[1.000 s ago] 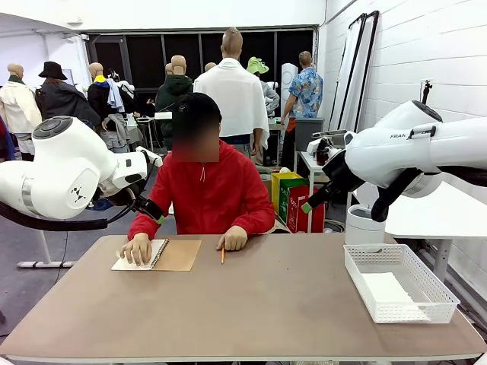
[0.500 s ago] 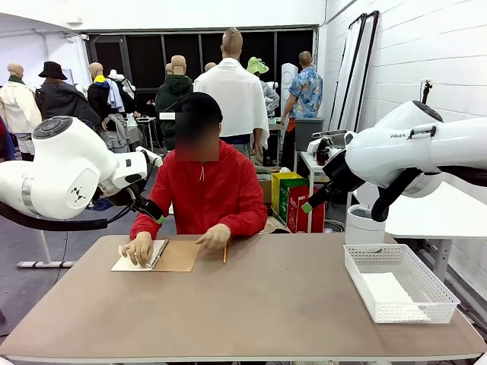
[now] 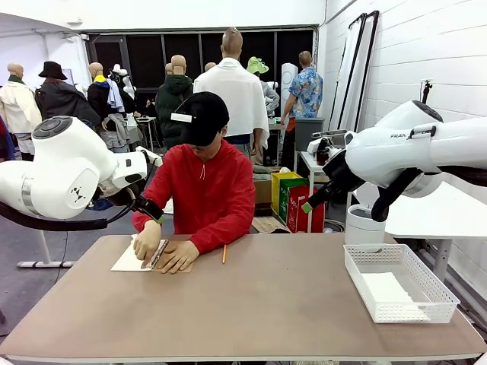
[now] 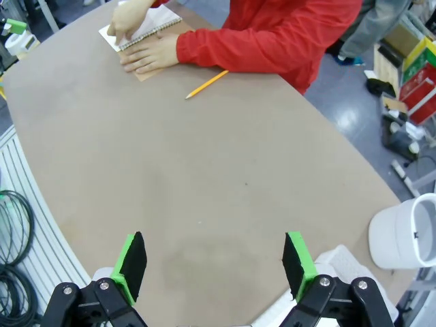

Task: Sort the paper based on its condition.
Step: If a person hands you a paper, place it in the Organizing basket , and if it's crumpled, put it in the Trash can.

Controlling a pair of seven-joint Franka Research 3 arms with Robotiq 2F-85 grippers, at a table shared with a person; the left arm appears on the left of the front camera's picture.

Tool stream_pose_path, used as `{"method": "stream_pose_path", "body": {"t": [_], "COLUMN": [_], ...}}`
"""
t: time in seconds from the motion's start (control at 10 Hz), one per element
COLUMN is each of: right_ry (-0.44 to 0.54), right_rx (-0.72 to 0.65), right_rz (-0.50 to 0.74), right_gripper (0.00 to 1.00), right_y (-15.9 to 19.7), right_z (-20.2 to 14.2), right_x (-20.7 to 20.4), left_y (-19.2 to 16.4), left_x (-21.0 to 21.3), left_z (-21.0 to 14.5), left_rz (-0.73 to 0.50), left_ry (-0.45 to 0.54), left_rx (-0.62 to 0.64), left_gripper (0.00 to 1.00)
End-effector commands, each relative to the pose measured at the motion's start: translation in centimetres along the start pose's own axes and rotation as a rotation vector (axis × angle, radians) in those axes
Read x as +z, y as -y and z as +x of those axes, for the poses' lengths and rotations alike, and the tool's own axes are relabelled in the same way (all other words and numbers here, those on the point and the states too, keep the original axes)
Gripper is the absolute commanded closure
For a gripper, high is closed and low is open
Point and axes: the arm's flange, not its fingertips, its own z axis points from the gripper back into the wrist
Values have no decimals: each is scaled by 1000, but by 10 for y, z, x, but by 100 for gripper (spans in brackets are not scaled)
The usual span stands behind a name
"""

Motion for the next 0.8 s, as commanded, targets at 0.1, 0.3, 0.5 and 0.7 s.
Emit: {"method": "stream_pose_path", "body": {"t": [0.1,0.3,0.5,0.7], "right_ry": [-1,-1,-1,-1], "right_rx": [-2,-2,-2,-2], "right_rz": [-1,-1,-1,-1], "right_gripper": [0,0,0,0], "right_y": [0,0,0,0], "right_z": [-1,-1,-1,-1], "right_x": [-1,-1,-1,-1], "left_y": [0,0,0,0], "left_x": [0,0,0,0], "left_z": [0,0,0,0], "left_rz": [0,0,0,0], "left_ry": [5,5,5,5], "left_rx": [-2,-2,-2,-2], "left_gripper": [0,0,0,0]}}
